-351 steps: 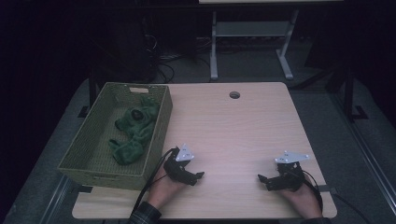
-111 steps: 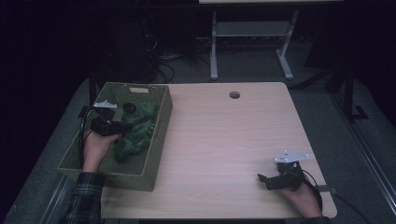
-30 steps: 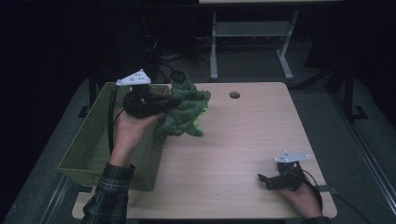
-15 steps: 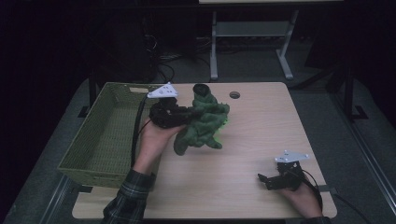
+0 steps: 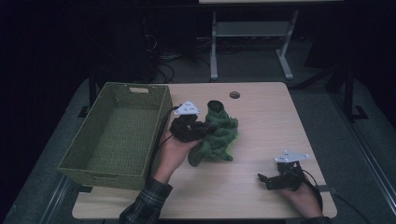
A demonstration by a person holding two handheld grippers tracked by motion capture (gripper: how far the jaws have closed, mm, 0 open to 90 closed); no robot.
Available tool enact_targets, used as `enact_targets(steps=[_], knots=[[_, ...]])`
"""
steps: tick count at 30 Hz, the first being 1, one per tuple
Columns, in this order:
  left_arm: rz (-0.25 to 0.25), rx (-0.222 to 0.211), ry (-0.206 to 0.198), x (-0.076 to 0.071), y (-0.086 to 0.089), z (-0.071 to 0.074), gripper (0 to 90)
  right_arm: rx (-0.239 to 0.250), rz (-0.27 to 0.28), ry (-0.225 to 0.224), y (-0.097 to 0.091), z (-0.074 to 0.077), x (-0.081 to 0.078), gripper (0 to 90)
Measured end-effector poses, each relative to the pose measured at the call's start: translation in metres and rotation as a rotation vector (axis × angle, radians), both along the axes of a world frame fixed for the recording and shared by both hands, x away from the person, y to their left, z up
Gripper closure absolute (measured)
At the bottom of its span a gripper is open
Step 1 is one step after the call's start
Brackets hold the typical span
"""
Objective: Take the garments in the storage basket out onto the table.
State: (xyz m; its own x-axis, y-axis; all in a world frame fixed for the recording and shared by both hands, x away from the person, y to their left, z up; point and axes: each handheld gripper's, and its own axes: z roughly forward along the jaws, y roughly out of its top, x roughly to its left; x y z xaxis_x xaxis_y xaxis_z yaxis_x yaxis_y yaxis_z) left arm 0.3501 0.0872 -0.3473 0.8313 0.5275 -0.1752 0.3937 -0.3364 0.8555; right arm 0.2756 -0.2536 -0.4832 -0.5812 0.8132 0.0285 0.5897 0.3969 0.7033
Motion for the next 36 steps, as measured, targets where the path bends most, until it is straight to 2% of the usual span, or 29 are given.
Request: enact_targets(steps=[17, 22, 25, 29, 31, 36], knots=[[-0.032, 0.056, 0.160, 0.002, -0.048, -0.092, 79.7, -0.002, 0.000, 0.000, 0.000, 0.000, 0.000, 1.0], [-0.036, 0.092, 0.185, 0.006, -0.063, -0.110, 78.4, 0.000, 0.000, 0.003, 0.000, 0.000, 0.000, 1.0], [-0.053, 0.091, 0.199, 0.007, -0.064, -0.112, 73.9, 0.000, -0.001, 0.004, 0.000, 0.000, 0.000, 1.0], [-0.076, 0.059, 0.203, 0.006, -0.053, -0.104, 57.0, 0.000, -0.003, 0.002, 0.000, 0.000, 0.000, 1.0], [-0.086, 0.056, 0.189, 0.002, -0.044, -0.097, 49.2, 0.000, -0.006, 0.002, 0.000, 0.000, 0.000, 1.0], [-0.081, 0.072, 0.148, -0.006, -0.020, -0.088, 36.7, 0.000, -0.006, 0.002, 0.000, 0.000, 0.000, 1.0]])
